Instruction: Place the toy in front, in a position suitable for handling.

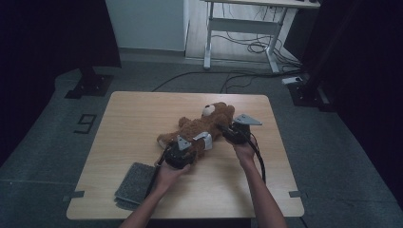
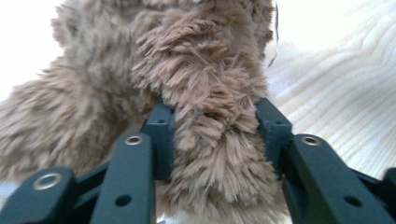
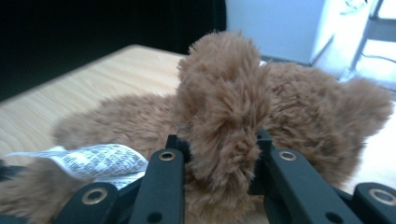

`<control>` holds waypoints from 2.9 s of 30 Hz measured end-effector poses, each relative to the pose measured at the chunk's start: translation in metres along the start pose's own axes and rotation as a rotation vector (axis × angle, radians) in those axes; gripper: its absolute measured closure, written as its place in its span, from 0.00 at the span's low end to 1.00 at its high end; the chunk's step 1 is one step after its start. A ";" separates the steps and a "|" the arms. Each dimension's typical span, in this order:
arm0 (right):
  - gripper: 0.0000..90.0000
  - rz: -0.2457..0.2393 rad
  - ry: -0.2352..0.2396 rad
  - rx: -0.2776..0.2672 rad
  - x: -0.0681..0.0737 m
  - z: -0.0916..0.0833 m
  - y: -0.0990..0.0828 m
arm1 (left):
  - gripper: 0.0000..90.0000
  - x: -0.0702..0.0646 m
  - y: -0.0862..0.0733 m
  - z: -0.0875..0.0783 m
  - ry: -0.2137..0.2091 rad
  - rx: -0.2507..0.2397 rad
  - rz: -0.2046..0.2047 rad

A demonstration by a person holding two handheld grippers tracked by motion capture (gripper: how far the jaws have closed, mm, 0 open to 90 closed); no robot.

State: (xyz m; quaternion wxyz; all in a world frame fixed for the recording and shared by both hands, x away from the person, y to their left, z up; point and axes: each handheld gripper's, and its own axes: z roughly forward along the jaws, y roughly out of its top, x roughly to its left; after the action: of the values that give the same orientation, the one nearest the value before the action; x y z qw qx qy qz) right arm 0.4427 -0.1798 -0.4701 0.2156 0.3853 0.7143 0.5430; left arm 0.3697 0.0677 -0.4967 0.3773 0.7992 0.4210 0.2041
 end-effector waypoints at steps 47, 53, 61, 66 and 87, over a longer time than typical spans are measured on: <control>0.77 0.054 0.134 -0.051 0.040 -0.038 -0.042 | 0.41 0.046 -0.002 -0.043 -0.047 0.031 -0.010; 0.73 0.088 0.159 -0.032 0.034 -0.041 -0.047 | 0.33 0.045 -0.009 -0.058 -0.071 0.005 -0.033; 0.71 0.092 0.176 -0.010 0.033 -0.045 -0.051 | 0.29 0.048 -0.022 -0.092 -0.106 -0.090 -0.069; 0.69 0.106 0.172 -0.013 0.031 -0.046 -0.056 | 0.30 0.050 -0.039 -0.101 -0.078 -0.122 -0.050; 0.66 0.079 0.169 0.004 0.033 -0.049 -0.064 | 0.29 0.079 -0.092 -0.119 -0.021 -0.068 -0.123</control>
State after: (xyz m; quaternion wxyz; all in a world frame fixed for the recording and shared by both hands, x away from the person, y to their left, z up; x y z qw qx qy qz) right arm 0.3664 -0.1910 -0.5108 0.1323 0.3664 0.7154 0.5801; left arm 0.2898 0.2176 -0.4916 0.4206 0.7606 0.4580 0.1865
